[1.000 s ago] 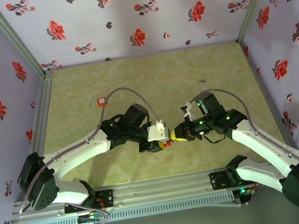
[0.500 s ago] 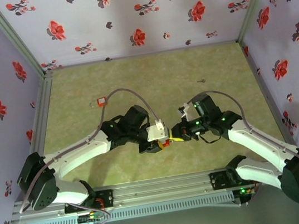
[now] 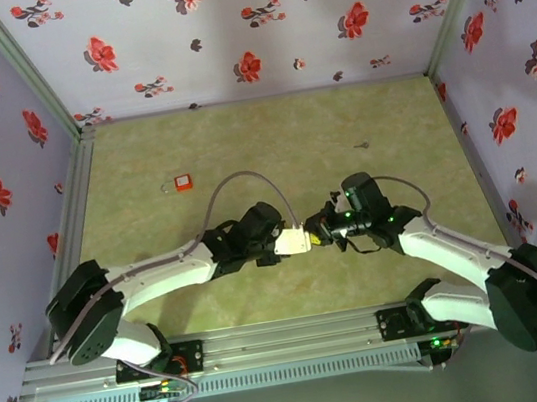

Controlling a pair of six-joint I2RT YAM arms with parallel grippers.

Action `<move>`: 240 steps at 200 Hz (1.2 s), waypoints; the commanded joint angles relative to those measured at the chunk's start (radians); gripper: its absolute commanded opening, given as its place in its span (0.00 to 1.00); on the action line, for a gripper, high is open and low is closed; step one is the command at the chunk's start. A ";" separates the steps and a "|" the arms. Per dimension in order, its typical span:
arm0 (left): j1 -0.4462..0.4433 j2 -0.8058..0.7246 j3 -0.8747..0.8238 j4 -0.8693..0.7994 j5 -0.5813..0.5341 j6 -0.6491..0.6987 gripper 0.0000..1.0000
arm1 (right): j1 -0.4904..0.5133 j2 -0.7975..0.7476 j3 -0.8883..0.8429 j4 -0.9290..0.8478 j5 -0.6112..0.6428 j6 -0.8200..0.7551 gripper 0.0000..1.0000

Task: Unlock with the key

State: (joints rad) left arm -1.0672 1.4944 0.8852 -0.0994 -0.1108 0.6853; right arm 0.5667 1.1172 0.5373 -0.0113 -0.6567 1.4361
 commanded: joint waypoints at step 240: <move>0.251 -0.064 0.238 0.172 0.461 -0.929 0.00 | -0.098 -0.112 0.294 -0.297 0.153 -0.551 0.69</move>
State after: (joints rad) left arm -0.8242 1.4143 1.0740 0.0788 0.2867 -0.1547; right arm 0.4355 1.0077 0.8288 -0.4160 -0.5663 0.9886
